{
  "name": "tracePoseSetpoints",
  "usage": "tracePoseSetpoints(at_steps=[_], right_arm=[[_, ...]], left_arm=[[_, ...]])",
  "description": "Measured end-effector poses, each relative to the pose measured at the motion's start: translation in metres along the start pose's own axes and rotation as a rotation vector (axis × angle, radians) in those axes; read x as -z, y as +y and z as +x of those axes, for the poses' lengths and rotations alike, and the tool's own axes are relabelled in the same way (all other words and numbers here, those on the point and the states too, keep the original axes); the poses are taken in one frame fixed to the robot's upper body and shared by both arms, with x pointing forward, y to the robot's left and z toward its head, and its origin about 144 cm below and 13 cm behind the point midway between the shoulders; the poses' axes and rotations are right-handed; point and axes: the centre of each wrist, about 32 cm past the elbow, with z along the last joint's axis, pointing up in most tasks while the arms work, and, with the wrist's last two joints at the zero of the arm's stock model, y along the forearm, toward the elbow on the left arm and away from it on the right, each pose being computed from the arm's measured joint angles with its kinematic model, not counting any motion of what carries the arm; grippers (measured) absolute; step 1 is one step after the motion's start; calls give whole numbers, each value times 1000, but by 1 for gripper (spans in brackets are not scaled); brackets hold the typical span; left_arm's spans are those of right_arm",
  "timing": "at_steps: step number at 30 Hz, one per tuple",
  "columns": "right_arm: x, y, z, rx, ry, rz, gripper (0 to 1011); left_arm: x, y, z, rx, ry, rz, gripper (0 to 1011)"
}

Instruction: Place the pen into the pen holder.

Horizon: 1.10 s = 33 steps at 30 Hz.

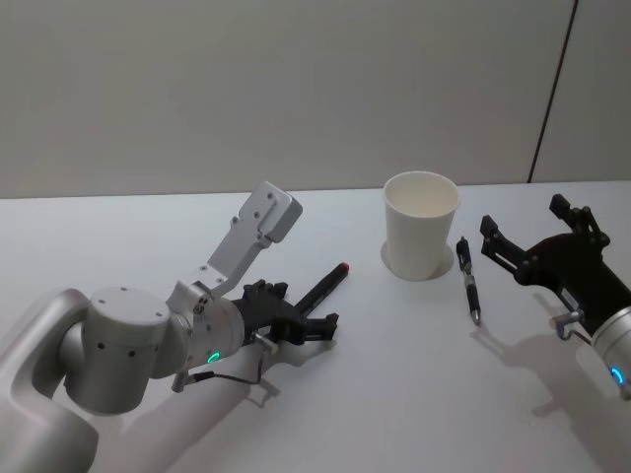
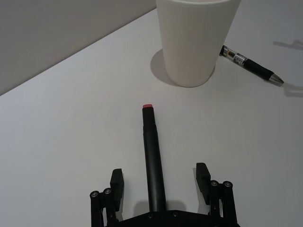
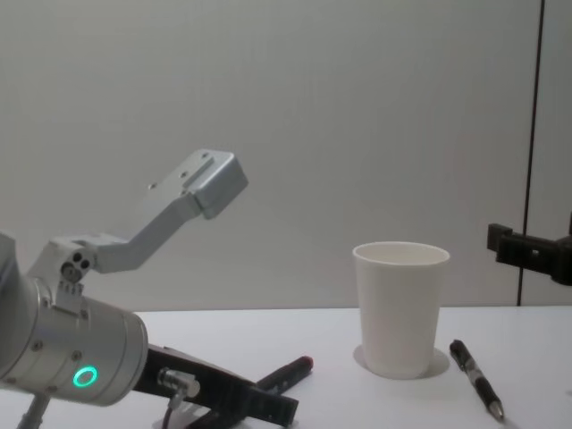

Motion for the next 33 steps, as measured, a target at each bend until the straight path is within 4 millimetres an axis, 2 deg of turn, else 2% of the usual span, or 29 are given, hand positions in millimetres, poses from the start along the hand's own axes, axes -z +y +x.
tracePoseSetpoints(at_steps=[4,10,11,12,15,20,21,22,24,26,33], right_arm=[[0,0,0,0,0,0,1002],[0,0,0,0,0,0,1002],[0,0,0,0,0,0,1001],[0,0,0,0,0,0,1002],[0,0,0,0,0,0,1002],[0,0,0,0,0,0,1002],[0,0,0,0,0,0,1002],[0,0,0,0,0,0,1002],[0,0,0,0,0,0,1002],[0,0,0,0,0,0,1001],[0,0,0,0,0,0,1002]], left_arm=[[0,0,0,-1,3,0,923],[0,0,0,-3,5,1,716],[0,0,0,-3,6,1,716],[0,0,0,-3,6,1,656],[0,0,0,-3,7,1,595],[0,-1,0,-4,8,2,394],[0,-1,0,-3,8,2,394],[0,-1,0,-3,8,2,334],[0,-1,0,-3,8,2,304],[0,-1,0,-3,9,2,200],[0,-1,0,-4,9,2,177]])
